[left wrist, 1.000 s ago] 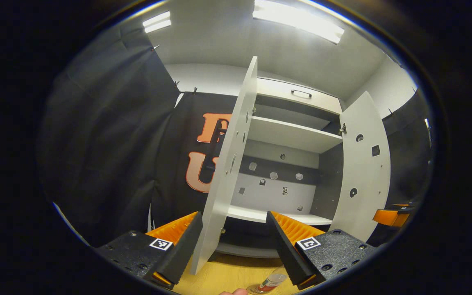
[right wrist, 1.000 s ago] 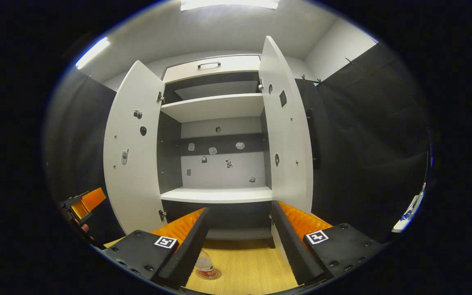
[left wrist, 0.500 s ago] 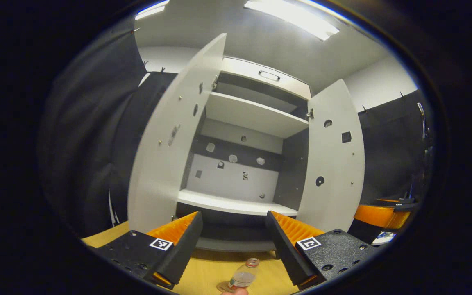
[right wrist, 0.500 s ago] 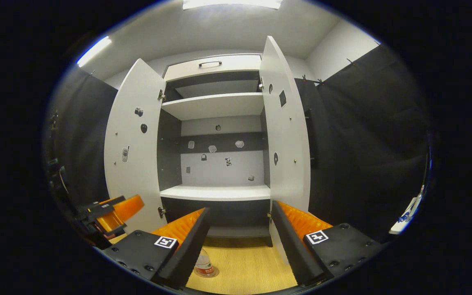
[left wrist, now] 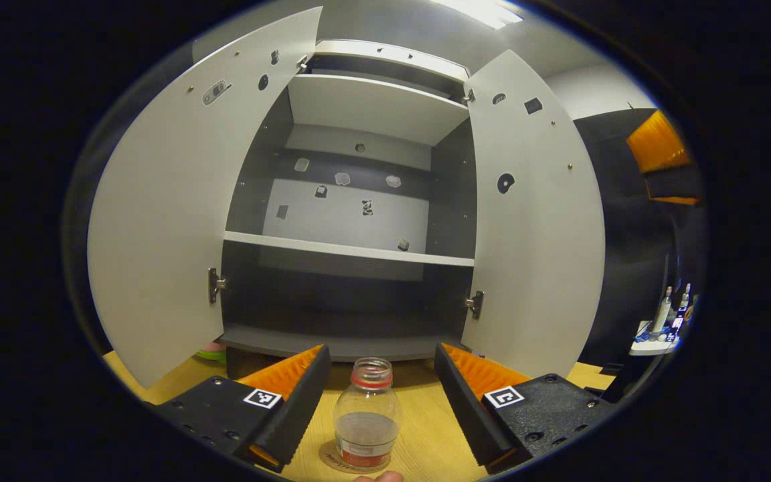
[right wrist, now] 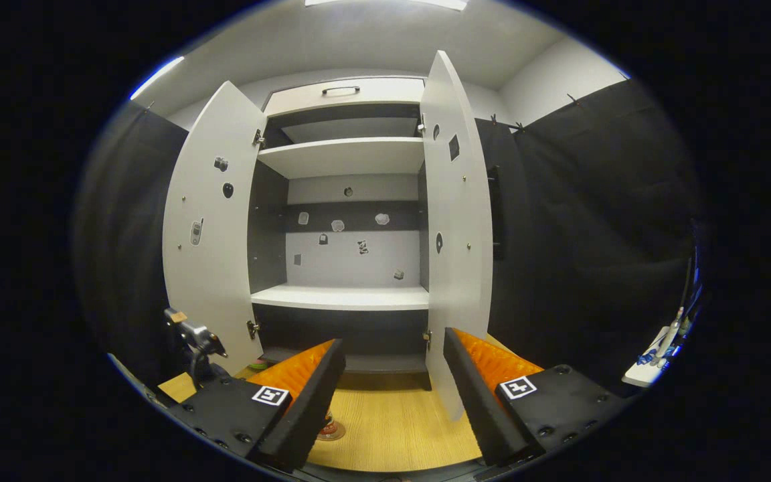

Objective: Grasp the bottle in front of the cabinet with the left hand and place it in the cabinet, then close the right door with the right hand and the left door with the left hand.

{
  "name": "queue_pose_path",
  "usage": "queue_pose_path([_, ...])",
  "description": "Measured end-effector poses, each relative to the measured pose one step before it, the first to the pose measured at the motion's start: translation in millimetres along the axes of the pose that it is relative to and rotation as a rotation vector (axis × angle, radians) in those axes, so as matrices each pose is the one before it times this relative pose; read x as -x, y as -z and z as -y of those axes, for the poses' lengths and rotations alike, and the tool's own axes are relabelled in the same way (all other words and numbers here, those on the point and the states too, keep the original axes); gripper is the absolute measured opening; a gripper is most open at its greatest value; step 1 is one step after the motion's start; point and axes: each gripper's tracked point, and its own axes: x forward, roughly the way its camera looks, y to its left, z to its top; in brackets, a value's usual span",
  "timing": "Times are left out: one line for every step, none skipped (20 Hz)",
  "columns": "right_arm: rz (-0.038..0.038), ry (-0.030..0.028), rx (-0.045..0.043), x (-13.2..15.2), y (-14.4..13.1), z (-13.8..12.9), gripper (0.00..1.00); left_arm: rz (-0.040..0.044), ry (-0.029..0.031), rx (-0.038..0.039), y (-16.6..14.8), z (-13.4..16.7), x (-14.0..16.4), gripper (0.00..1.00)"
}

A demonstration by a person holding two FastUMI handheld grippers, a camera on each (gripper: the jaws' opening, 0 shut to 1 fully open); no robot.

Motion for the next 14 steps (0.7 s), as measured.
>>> queue_pose_path([-0.00766,0.00231,-0.00066,0.97,1.91,0.66,0.98,-0.01359,-0.01014,-0.00664,12.5,-2.29,-1.24,0.95])
queue_pose_path([-0.00741,0.00235,0.00079,0.65,1.41,0.81,0.98,-0.01308,-0.00696,-0.00122,11.91,-0.79,-0.37,0.95])
queue_pose_path([-0.00859,0.00348,0.00248,0.45,1.58,0.83,0.98,-0.01322,-0.00335,0.00189,11.27,-0.72,-0.52,0.95])
queue_pose_path([-0.00806,0.00108,0.00466,0.75,2.44,0.48,0.98,-0.01536,-0.00143,0.00018,11.28,-0.38,0.42,0.95])
queue_pose_path([-0.00659,-0.00053,0.00509,0.58,0.81,0.3,0.98,-0.01441,-0.00729,-0.00402,11.71,-1.17,0.13,0.95])
queue_pose_path([-0.00623,-0.00126,0.00404,0.54,1.46,0.46,0.98,-0.01305,-0.01087,-0.00485,10.32,-1.78,-0.39,0.95])
queue_pose_path([-0.00704,-0.00475,0.00236,-0.04,1.28,-0.55,0.98,-0.01407,-0.00944,-0.00415,10.22,-1.16,0.06,0.95])
queue_pose_path([-0.00637,-0.0077,-0.00018,0.13,1.97,-0.74,0.98,-0.01584,-0.00008,-0.01065,9.34,1.59,-0.14,0.95])
queue_pose_path([-0.00599,-0.01046,-0.00289,0.26,0.78,-0.3,0.98,-0.01778,-0.00294,-0.01832,8.56,0.76,-1.8,0.95])
queue_pose_path([-0.00314,-0.01178,-0.00557,-1.02,0.38,-0.59,0.98,-0.01009,-0.00455,-0.00874,4.82,-0.7,-0.14,0.95])
queue_pose_path([-0.0014,-0.01459,-0.0055,-2.01,1.06,-0.38,0.98,-0.00267,0.00901,0.00922,0.94,1.33,-0.38,0.95])
queue_pose_path([0.00014,-0.01737,-0.00371,-2.34,-0.23,-0.04,0.98,0.00127,-0.01263,0.00781,-1.35,-2.81,-0.06,0.92])
queue_pose_path([0.00178,-0.01736,-0.00165,-1.51,-0.94,1.13,0.98,-0.00726,-0.00954,0.01662,-1.06,-0.49,2.25,0.82])
queue_pose_path([0.00561,-0.01558,-0.00106,-1.64,-1.22,2.03,0.98,-0.00846,0.00573,0.0128,-3.49,0.61,3.83,0.72])
